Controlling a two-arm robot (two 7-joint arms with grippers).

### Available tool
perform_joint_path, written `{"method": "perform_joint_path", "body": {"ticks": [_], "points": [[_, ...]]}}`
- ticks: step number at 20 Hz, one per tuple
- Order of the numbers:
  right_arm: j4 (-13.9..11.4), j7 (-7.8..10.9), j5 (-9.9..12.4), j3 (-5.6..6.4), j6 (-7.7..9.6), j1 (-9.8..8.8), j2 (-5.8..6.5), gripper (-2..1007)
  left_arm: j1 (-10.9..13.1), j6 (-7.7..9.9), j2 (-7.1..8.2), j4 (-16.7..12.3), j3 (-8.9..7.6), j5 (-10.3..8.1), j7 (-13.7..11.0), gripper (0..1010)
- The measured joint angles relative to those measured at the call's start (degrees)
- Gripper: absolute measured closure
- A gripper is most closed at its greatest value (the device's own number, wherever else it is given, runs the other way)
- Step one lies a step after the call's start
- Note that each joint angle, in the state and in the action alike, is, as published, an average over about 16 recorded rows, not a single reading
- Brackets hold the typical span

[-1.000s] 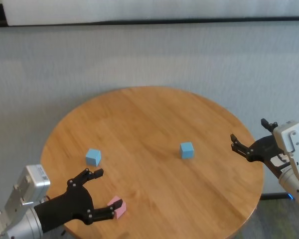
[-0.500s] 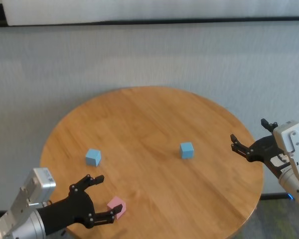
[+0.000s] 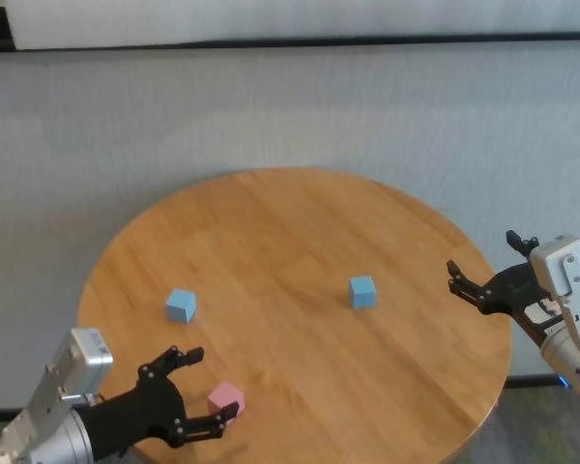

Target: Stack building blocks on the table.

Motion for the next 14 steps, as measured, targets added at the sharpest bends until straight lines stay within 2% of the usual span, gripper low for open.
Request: {"method": "perform_joint_path", "body": {"ticks": [14], "points": [[0.0,0.0,0.0,0.0,0.0,0.0,0.0,5,-1.5,0.44,-2.64,3.48,0.42,0.56,-1.82,7]]}}
